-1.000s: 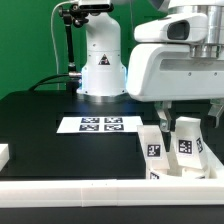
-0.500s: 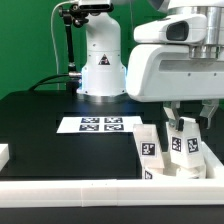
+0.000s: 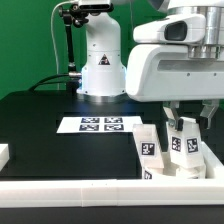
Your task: Assemble stool
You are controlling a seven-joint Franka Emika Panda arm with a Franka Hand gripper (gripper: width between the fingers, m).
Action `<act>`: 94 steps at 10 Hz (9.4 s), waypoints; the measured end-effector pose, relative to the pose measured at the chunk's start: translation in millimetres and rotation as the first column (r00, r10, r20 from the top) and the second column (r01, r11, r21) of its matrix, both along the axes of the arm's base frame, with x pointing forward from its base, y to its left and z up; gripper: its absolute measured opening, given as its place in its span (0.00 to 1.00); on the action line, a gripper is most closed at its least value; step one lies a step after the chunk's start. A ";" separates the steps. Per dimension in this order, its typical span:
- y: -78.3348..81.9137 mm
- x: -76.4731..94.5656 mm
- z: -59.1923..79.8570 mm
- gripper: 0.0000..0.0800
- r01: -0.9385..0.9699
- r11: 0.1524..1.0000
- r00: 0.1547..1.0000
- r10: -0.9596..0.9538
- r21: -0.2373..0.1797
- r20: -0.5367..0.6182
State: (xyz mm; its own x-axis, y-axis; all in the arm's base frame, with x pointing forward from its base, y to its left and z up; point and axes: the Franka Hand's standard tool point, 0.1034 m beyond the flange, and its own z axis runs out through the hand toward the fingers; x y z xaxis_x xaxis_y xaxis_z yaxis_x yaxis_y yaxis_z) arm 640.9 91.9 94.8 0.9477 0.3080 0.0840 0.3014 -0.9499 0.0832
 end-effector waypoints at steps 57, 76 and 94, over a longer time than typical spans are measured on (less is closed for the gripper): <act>7.5 9.1 4.3 0.81 0.976 0.024 0.068 -0.978 0.217 -0.198; 12.2 7.8 0.9 0.81 0.023 0.998 0.998 -0.027 0.062 0.056; -8.5 6.5 -12.0 0.43 0.089 0.995 0.995 -0.091 0.047 0.037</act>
Offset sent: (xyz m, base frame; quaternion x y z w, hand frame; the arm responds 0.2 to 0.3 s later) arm 0.0000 0.0000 0.0000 0.0000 0.0000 0.1938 0.9810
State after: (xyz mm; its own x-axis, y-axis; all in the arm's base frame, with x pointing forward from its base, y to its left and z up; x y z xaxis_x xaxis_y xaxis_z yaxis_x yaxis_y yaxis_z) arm 647.5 83.4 82.8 0.9672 0.2165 0.1330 0.2117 -0.9761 0.0492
